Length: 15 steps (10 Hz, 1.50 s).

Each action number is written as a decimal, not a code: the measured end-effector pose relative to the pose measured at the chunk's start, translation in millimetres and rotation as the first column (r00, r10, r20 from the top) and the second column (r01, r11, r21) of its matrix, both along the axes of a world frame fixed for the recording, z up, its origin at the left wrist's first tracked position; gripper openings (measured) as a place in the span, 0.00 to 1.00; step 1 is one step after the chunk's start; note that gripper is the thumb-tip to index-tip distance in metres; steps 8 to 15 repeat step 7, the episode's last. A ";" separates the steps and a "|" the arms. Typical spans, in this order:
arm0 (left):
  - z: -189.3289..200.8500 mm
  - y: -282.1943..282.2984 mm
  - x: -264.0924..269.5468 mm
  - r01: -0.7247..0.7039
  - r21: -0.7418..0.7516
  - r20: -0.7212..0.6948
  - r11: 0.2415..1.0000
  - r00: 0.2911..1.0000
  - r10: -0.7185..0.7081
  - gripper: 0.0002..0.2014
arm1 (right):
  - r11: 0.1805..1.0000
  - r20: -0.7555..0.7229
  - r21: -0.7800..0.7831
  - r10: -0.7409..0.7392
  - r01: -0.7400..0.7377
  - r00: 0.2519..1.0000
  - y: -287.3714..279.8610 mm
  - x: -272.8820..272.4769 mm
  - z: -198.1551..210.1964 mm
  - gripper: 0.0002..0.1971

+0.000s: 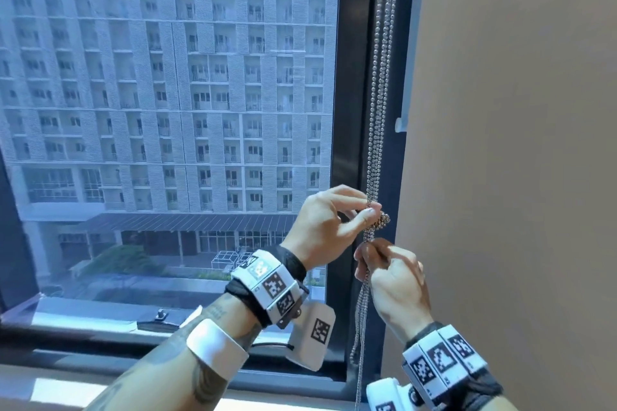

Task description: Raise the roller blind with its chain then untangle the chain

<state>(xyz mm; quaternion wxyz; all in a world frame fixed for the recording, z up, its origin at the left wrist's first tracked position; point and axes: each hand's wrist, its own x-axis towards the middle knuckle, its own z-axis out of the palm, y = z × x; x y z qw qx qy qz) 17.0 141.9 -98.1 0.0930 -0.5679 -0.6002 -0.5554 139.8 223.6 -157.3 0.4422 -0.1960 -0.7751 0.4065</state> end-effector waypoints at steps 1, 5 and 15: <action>0.4 3.5 -1.9 -0.009 0.036 0.058 0.999 0.998 0.007 0.08 | 1.000 -0.004 -0.018 0.005 -0.005 1.000 -1.2 -0.9 -1.2 0.17; -3.3 -1.8 2.2 0.055 -0.033 0.168 0.998 0.985 -0.048 0.10 | 0.986 0.140 0.166 0.004 -0.028 0.990 2.2 15.5 18.7 0.11; 2.0 -20.6 2.2 0.104 -0.119 0.199 0.988 0.977 -0.079 0.15 | 0.943 -0.129 0.308 -0.086 0.122 0.988 3.0 29.0 30.5 0.06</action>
